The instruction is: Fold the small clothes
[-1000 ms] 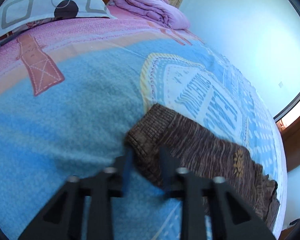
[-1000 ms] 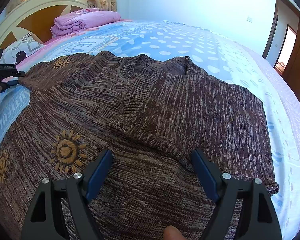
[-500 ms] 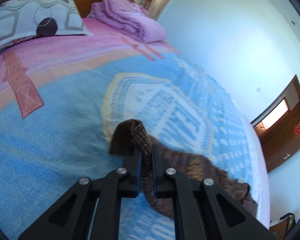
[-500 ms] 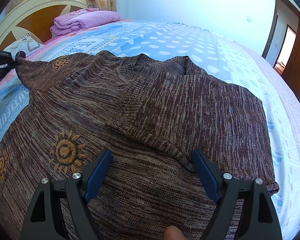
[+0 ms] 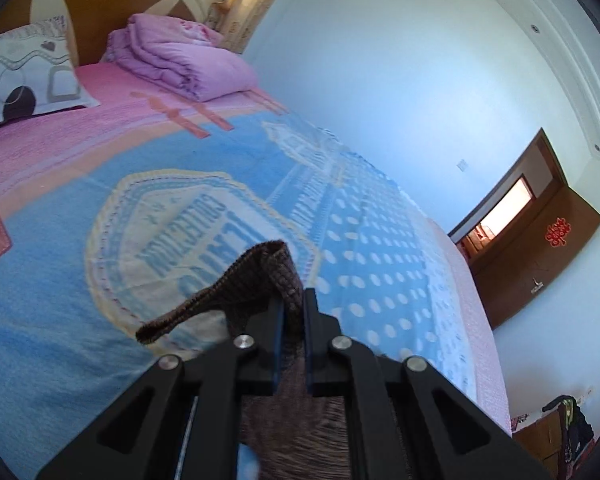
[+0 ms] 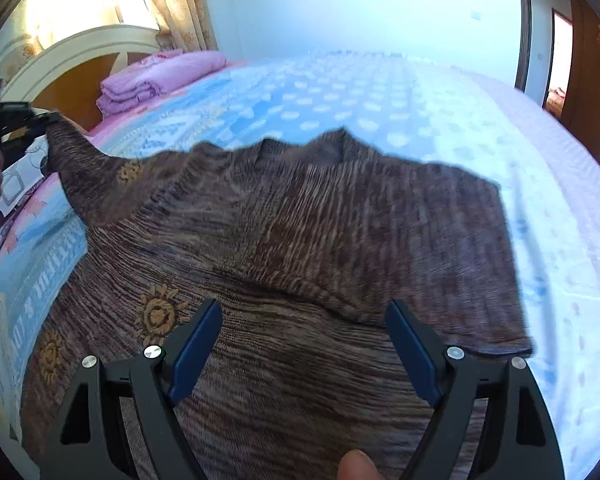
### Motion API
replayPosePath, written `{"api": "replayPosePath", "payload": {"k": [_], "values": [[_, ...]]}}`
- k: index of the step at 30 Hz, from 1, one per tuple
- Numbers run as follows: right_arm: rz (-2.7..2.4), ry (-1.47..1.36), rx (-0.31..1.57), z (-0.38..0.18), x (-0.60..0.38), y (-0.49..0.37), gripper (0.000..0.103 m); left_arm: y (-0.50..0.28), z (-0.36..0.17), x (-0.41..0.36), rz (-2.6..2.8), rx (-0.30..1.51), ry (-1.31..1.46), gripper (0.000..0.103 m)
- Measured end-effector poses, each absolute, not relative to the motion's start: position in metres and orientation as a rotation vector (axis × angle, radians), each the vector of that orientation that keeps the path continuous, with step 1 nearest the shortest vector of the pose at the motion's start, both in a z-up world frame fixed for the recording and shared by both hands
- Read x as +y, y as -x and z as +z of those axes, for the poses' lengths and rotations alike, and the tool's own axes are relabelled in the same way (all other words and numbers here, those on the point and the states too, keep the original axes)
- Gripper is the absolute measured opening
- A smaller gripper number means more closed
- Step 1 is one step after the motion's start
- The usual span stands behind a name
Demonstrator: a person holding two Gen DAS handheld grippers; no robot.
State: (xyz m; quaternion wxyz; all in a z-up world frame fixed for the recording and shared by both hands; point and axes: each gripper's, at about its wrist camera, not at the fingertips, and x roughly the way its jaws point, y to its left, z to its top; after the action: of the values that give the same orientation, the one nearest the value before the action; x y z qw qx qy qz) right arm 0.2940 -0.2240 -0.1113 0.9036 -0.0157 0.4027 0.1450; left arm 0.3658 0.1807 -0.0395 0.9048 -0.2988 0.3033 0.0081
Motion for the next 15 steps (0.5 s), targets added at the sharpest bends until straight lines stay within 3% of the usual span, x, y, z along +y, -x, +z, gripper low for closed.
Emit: {"api": "replayPosePath", "payload": {"k": [8,15], "values": [[0.279,-0.023,0.809,-0.105,-0.26,-0.268,0.084,-0.368,-0.025,0.087,-0.141,0.615,0.557,0.008],[0.286,-0.032,0.838,-0.126,-0.265,-0.252,0.084,-0.366,-0.081,-0.059,-0.298,0.739,0.322,0.013]]}}
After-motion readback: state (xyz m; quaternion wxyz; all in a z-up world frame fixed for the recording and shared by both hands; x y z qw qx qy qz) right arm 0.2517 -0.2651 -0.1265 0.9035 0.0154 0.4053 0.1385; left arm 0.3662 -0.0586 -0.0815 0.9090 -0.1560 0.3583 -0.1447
